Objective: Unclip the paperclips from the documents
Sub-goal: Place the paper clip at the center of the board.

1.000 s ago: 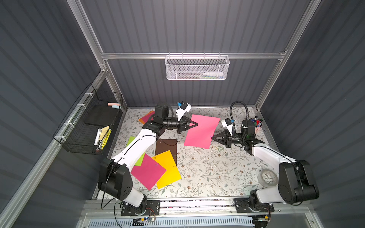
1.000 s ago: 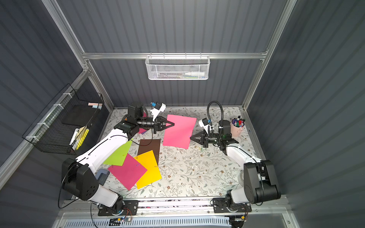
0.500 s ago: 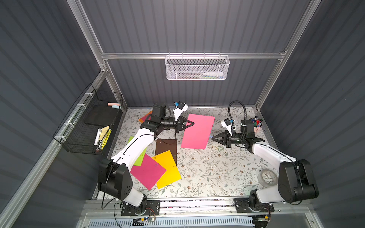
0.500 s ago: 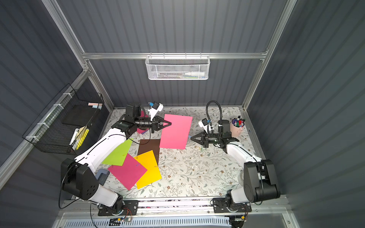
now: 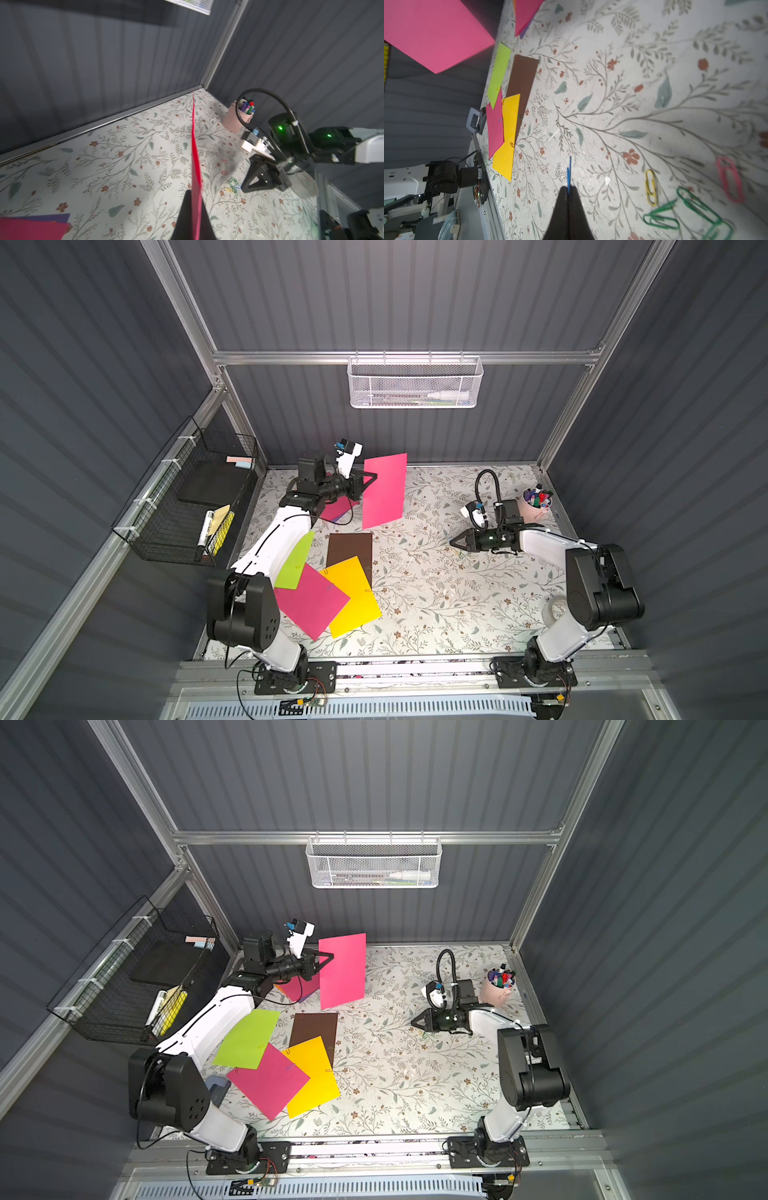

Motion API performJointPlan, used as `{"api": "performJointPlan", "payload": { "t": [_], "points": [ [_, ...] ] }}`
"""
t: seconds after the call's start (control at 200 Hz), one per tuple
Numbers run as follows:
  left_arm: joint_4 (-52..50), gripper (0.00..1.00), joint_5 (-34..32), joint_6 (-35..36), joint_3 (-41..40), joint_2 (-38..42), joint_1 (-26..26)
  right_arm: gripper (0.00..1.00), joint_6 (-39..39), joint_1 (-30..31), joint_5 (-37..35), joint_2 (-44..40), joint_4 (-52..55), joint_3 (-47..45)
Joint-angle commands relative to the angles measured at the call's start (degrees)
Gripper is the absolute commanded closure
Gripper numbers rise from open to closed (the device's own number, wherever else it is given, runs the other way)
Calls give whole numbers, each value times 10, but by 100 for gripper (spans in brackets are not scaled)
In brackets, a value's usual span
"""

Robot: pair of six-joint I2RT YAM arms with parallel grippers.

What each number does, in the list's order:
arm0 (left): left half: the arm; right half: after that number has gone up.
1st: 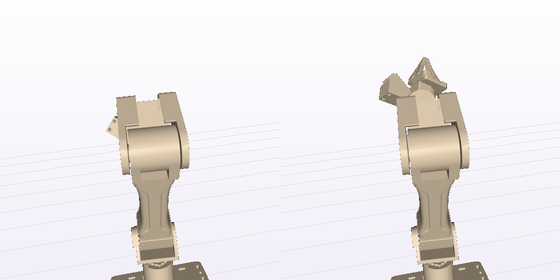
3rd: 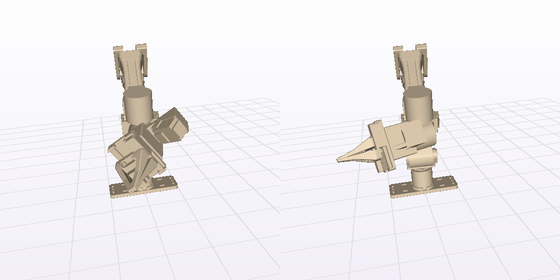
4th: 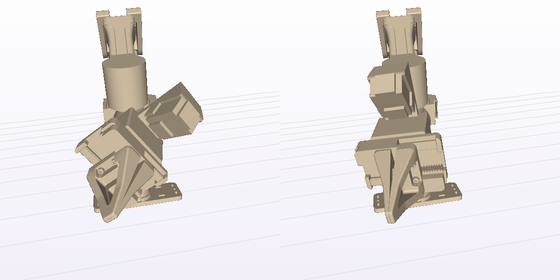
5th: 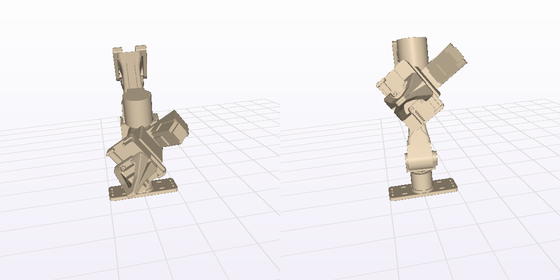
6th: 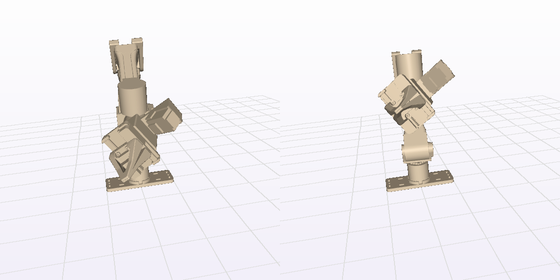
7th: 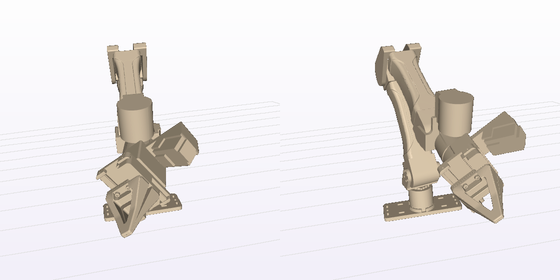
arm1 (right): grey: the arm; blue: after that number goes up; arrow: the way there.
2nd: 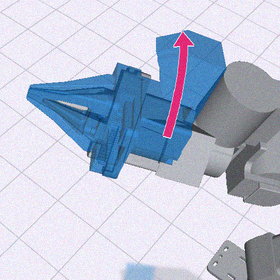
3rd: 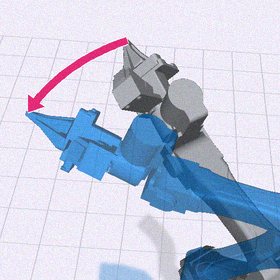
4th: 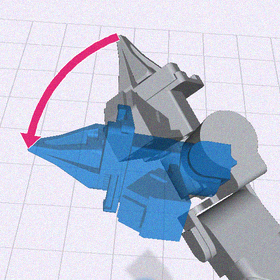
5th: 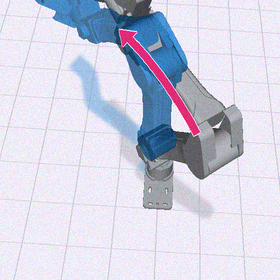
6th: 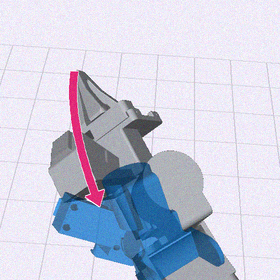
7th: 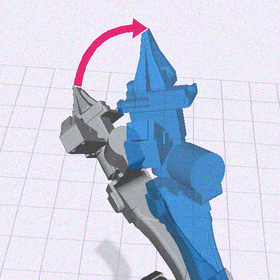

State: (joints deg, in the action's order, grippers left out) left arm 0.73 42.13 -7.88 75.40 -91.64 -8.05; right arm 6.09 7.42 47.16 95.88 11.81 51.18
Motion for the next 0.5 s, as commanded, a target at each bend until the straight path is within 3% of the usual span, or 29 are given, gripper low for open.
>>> {"api": "performJointPlan", "payload": {
  "t": [0.0,0.195,0.385,0.495],
  "points": [
    [58,100,-14,-49,-9,-36,41,95,28,-2,-62,15,71,30],
    [109,100,-37,-87,5,-104,110,91,36,-1,-102,44,129,63],
    [148,100,-63,-116,15,-174,159,60,36,8,-155,29,186,83],
    [134,100,-96,-116,36,-219,174,53,32,12,-184,21,212,91]
  ]
}}
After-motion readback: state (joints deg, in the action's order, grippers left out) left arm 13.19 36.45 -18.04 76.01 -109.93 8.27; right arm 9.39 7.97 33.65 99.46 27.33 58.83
